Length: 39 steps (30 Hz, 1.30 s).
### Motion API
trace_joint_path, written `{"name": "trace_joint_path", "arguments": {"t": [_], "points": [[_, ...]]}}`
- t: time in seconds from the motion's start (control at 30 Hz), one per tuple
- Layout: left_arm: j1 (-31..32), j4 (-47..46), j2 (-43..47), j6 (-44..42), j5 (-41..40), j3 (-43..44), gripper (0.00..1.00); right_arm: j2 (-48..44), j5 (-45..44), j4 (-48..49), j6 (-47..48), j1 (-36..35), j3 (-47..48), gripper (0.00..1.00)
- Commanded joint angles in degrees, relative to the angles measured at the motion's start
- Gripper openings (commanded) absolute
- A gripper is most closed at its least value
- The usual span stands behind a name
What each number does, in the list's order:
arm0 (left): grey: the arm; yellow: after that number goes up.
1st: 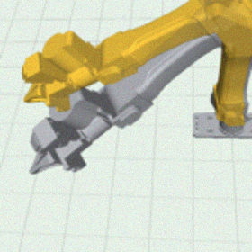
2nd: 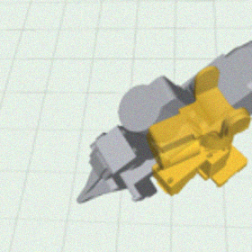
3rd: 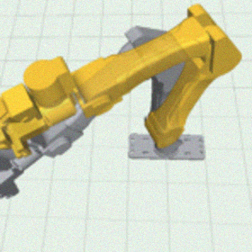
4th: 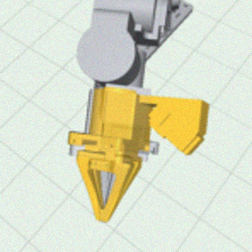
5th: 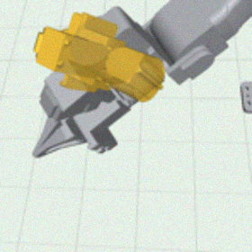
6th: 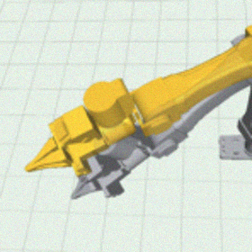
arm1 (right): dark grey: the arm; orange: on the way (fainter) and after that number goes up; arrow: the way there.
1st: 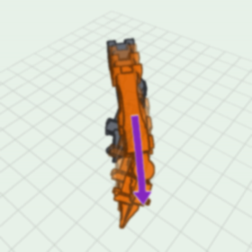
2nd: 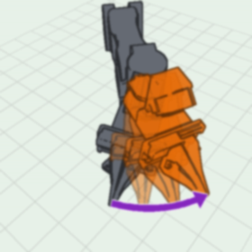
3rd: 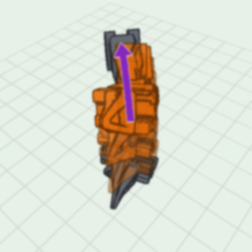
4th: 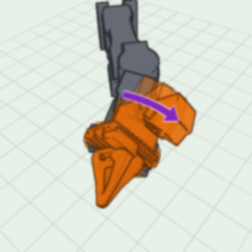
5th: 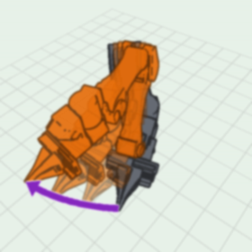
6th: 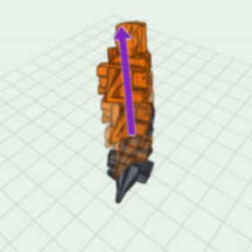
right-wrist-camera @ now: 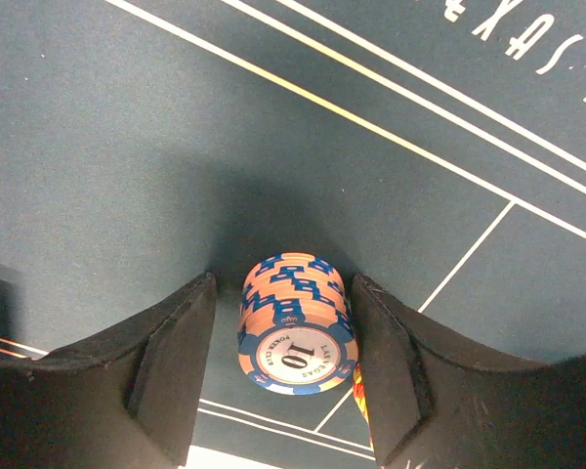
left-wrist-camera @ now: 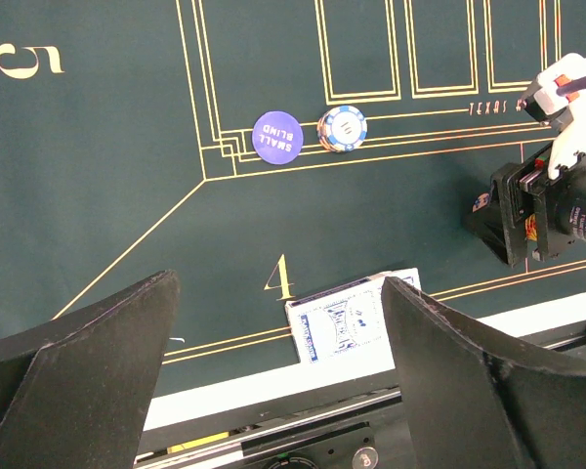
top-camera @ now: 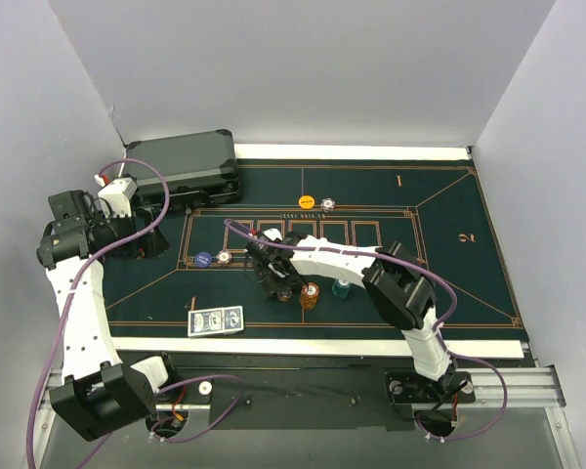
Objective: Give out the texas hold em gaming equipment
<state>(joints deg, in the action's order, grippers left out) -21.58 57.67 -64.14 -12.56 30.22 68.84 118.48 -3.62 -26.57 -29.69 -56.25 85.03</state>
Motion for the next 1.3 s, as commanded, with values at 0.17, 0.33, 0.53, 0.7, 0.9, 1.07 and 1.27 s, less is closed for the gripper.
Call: {"name": "trace_joint_path", "arguments": {"t": [0.17,0.33,0.53,0.7,0.9,1.07,1.27], "points": [[-0.83,-0.28,1.74,-1.07,-0.07,-0.28,0.96,-3.16,-0.34,-1.47,-0.37,0.53,-1.89,0.46],[-0.92,-0.28,1.65,-0.98,-0.07,-0.20,0.96,-4.04,-0.25,-2.08,-0.19,0.44,-1.63,0.38],[-1.00,-0.28,1.65,-1.15,-0.07,-0.37,0.96,-5.09,-0.43,-3.14,0.42,0.35,-0.40,0.37],[-1.00,-0.36,1.65,-1.15,0.11,-0.55,0.96,-6.24,-0.78,-4.81,1.13,0.44,1.44,0.34],[-1.00,-0.45,1.47,-1.07,0.28,-0.64,0.96,-7.73,-1.48,-6.74,1.83,0.70,4.17,0.33],[-1.00,-0.36,1.65,-1.15,0.28,-0.46,0.96,-7.73,-2.09,-8.15,2.45,0.88,6.11,0.33],[-1.00,-0.01,1.39,-1.50,0.11,0.15,0.96,-11.86,-3.15,-8.85,1.92,5.52,5.67,0.33]]}}
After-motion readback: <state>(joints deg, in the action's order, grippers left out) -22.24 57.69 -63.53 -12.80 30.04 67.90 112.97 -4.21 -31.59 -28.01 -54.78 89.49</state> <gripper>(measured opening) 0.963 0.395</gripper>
